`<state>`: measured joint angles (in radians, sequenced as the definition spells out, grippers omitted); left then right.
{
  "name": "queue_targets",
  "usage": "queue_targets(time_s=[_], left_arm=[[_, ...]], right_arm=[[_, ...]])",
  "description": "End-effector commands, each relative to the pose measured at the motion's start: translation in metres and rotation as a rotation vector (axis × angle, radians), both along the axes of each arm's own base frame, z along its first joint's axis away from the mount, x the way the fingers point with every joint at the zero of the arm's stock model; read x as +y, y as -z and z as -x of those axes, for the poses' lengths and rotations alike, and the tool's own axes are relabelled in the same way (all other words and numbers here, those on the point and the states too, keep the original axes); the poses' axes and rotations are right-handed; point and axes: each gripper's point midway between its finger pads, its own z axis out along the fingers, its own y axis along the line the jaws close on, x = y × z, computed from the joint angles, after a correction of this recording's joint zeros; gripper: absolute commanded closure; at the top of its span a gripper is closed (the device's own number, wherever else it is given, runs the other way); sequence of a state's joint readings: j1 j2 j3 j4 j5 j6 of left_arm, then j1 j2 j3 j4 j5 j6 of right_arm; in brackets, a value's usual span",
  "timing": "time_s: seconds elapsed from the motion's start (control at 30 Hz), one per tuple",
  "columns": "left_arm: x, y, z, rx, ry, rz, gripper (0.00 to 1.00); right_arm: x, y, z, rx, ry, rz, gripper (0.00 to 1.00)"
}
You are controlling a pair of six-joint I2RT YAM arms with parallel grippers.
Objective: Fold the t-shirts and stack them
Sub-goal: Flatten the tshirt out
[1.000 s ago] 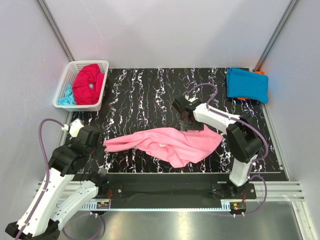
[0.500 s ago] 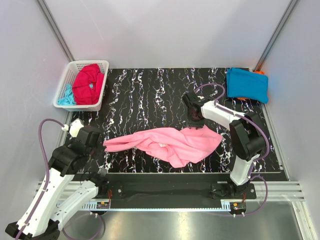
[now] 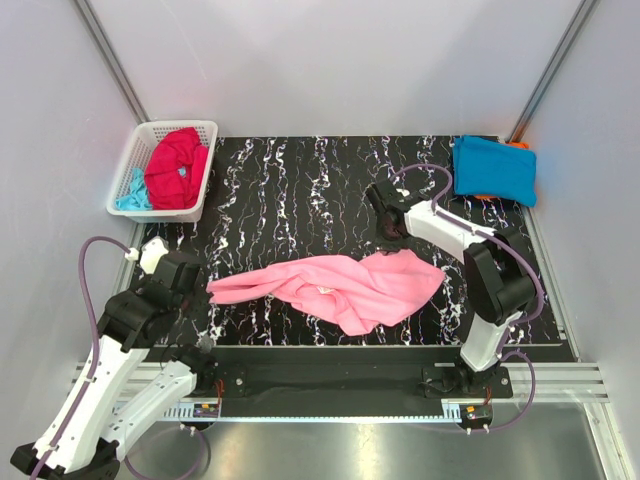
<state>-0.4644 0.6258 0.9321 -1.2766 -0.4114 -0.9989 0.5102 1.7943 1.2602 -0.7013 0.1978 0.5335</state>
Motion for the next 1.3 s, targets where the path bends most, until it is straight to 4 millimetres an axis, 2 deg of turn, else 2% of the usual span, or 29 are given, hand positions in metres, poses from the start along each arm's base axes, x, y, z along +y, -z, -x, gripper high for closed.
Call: queue_targets(time_s=[0.0, 0.03, 0.07, 0.13, 0.17, 0.23, 0.43, 0.5, 0.57, 0.6, 0.67, 0.7, 0.8, 0.9, 0.93, 1.0, 1.03, 1.07, 1.1, 1.13, 1.17, 1.2, 1.23, 1.27], left_arm=[[-0.007, -0.012, -0.009, -0.045, 0.022, 0.025, 1.00], [-0.007, -0.011, -0.009, -0.044, 0.024, 0.025, 1.00], [-0.007, -0.011, -0.008, -0.046, 0.024, 0.025, 1.00], [-0.007, -0.011, -0.008, -0.047, 0.024, 0.028, 1.00], [-0.007, -0.011, -0.008, -0.047, 0.024, 0.028, 1.00], [-0.007, -0.011, -0.008, -0.048, 0.025, 0.028, 1.00], [-0.008, -0.012, -0.009, -0.046, 0.027, 0.026, 1.00], [-0.007, -0.012, -0.008, -0.045, 0.028, 0.025, 1.00], [-0.007, -0.012, -0.008, -0.045, 0.027, 0.026, 1.00], [-0.008, -0.011, -0.009, -0.045, 0.028, 0.025, 1.00], [-0.008, -0.011, -0.009, -0.044, 0.028, 0.024, 1.00], [-0.008, -0.011, -0.009, -0.044, 0.029, 0.026, 1.00], [-0.009, -0.011, -0.010, -0.043, 0.033, 0.026, 1.00], [-0.011, -0.013, -0.012, -0.049, 0.044, 0.030, 1.00], [-0.012, -0.015, -0.013, -0.053, 0.049, 0.032, 1.00], [-0.014, -0.026, -0.023, -0.082, 0.064, 0.013, 1.00], [-0.014, -0.032, -0.028, -0.096, 0.071, 0.001, 1.00], [-0.015, -0.054, -0.036, -0.143, 0.087, -0.012, 1.00], [-0.011, -0.063, -0.046, -0.147, 0.070, -0.056, 1.00], [-0.010, -0.075, -0.052, -0.161, 0.066, -0.073, 1.00], [-0.010, -0.108, -0.061, -0.237, 0.071, -0.073, 1.00], [-0.010, -0.116, -0.073, -0.233, 0.062, -0.106, 1.00], [-0.012, -0.128, -0.081, -0.255, 0.069, -0.115, 1.00], [-0.011, -0.157, -0.086, -0.315, 0.077, -0.119, 1.00]], right_arm=[[0.003, -0.031, -0.018, -0.095, -0.005, -0.006, 0.99], [0.003, -0.028, -0.016, -0.082, -0.006, -0.008, 0.68], [0.004, -0.022, -0.015, -0.067, -0.005, -0.004, 0.51], [0.004, -0.014, -0.013, -0.046, -0.007, -0.001, 0.34], [0.004, -0.008, -0.012, -0.036, -0.006, 0.001, 0.29], [0.006, -0.003, -0.012, -0.035, -0.003, -0.009, 0.27], [0.007, 0.011, -0.011, -0.016, 0.002, -0.064, 0.31], [0.003, 0.016, -0.010, -0.005, 0.013, -0.070, 0.39], [0.003, 0.019, -0.008, 0.004, 0.012, -0.077, 0.49], [0.002, 0.020, -0.008, 0.008, 0.012, -0.080, 0.66], [0.002, 0.021, -0.007, 0.010, 0.011, -0.081, 0.79], [0.002, 0.019, -0.008, 0.007, 0.010, -0.081, 0.98], [0.000, 0.011, -0.011, -0.019, 0.019, -0.079, 1.00], [-0.003, -0.013, -0.019, -0.074, 0.022, -0.069, 1.00], [-0.001, -0.031, -0.025, -0.119, 0.013, -0.075, 1.00], [-0.004, -0.052, -0.032, -0.158, 0.004, -0.065, 1.00], [-0.001, -0.079, -0.044, -0.219, -0.008, -0.077, 1.00], [0.000, -0.091, -0.049, -0.241, -0.015, -0.075, 1.00], [-0.003, -0.102, -0.051, -0.252, -0.019, -0.059, 1.00], [-0.002, -0.128, -0.065, -0.310, -0.028, -0.065, 1.00], [-0.004, -0.142, -0.070, -0.339, -0.026, -0.056, 1.00], [-0.009, -0.149, -0.072, -0.341, -0.035, -0.034, 1.00], [-0.008, -0.176, -0.082, -0.398, -0.033, -0.045, 1.00], [-0.013, -0.187, -0.087, -0.419, -0.028, -0.039, 1.00]])
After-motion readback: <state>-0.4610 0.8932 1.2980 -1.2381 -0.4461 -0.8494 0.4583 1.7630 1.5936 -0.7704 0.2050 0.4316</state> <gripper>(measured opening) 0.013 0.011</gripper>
